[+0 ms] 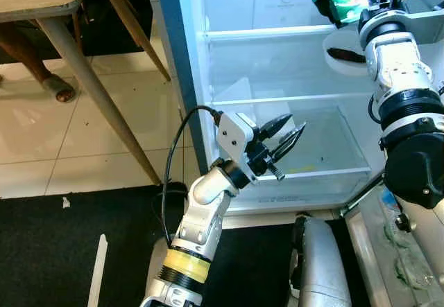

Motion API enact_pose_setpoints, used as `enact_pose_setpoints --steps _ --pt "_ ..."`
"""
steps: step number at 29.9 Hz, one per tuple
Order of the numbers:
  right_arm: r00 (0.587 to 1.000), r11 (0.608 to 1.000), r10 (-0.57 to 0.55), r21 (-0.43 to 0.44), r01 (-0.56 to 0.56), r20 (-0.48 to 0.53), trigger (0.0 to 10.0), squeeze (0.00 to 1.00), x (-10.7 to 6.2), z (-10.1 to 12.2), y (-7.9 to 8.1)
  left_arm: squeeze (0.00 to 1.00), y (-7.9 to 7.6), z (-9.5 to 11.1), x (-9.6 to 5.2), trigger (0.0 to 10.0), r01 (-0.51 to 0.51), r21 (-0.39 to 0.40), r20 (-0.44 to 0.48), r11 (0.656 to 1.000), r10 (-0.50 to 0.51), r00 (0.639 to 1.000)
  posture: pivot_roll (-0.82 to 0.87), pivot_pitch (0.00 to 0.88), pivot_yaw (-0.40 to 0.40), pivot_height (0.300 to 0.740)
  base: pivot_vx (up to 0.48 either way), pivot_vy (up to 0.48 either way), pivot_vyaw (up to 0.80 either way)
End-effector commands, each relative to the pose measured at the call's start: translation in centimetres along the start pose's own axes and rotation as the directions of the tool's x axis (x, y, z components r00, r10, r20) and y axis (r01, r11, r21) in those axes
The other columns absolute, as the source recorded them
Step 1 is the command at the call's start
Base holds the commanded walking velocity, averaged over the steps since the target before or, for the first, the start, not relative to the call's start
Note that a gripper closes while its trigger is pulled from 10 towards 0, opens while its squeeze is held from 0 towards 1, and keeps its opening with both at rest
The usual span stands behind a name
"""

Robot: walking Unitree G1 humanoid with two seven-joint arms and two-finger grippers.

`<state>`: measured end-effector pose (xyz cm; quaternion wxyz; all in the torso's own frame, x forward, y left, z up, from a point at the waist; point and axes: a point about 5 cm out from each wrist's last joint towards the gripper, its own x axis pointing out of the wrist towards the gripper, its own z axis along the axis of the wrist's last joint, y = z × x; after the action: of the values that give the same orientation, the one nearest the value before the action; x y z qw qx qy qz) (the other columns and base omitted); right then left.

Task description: Restocking fridge

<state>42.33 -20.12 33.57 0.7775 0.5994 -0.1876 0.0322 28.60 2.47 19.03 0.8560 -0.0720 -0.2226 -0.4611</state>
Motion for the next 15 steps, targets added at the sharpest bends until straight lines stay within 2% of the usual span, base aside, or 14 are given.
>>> enact_pose_setpoints --steps 1,4,5,6,10,14,15 --pt "1.000 1.000 -0.007 0.016 0.007 0.011 10.0 0.00 0.2 0.2 0.4 0.00 -1.0 -0.4 -0.2 10.0 -0.008 -0.046 0.000 0.999 0.008 1.000 0.06 0.259 -0.008 0.395 0.000 0.000 0.00" --pt "1.000 1.000 0.001 0.024 -0.001 0.021 10.0 0.00 0.4 0.4 1.1 0.00 -0.7 1.4 0.7 10.0 -0.009 -0.023 0.054 1.000 0.010 0.998 0.06 0.270 -0.009 0.395 0.000 0.000 0.00" --pt "1.000 1.000 0.001 0.024 -0.001 0.021 10.0 0.00 0.4 0.4 1.1 0.00 -0.7 1.4 0.7 10.0 -0.009 -0.023 0.054 1.000 0.010 0.998 0.06 0.270 -0.009 0.395 0.000 0.000 0.00" --pt "1.000 1.000 0.011 0.024 -0.011 0.023 10.0 0.00 0.4 0.4 1.4 0.00 -0.6 2.4 1.2 10.0 -0.008 -0.008 0.084 1.000 0.008 0.996 0.06 0.274 -0.012 0.395 0.000 0.000 0.00" --pt "0.999 1.000 0.013 0.018 -0.013 0.030 10.0 0.00 0.5 0.5 1.6 0.00 -0.5 3.1 1.5 10.0 -0.006 0.003 0.101 1.000 0.006 0.995 0.07 0.281 -0.013 0.395 0.000 0.000 0.00" --pt "0.997 0.999 0.012 0.052 -0.016 0.072 10.0 0.03 0.7 1.4 2.2 0.00 -0.5 3.9 1.7 10.0 -0.003 0.017 0.110 1.000 0.001 0.994 0.09 0.286 -0.012 0.395 0.000 0.000 0.00" --pt "0.995 0.998 0.015 0.063 -0.021 0.097 10.0 0.59 0.8 1.9 2.8 0.00 -0.5 4.0 1.6 10.0 -0.003 0.020 0.109 1.000 0.000 0.994 0.10 0.287 -0.016 0.395 0.000 0.000 0.00"
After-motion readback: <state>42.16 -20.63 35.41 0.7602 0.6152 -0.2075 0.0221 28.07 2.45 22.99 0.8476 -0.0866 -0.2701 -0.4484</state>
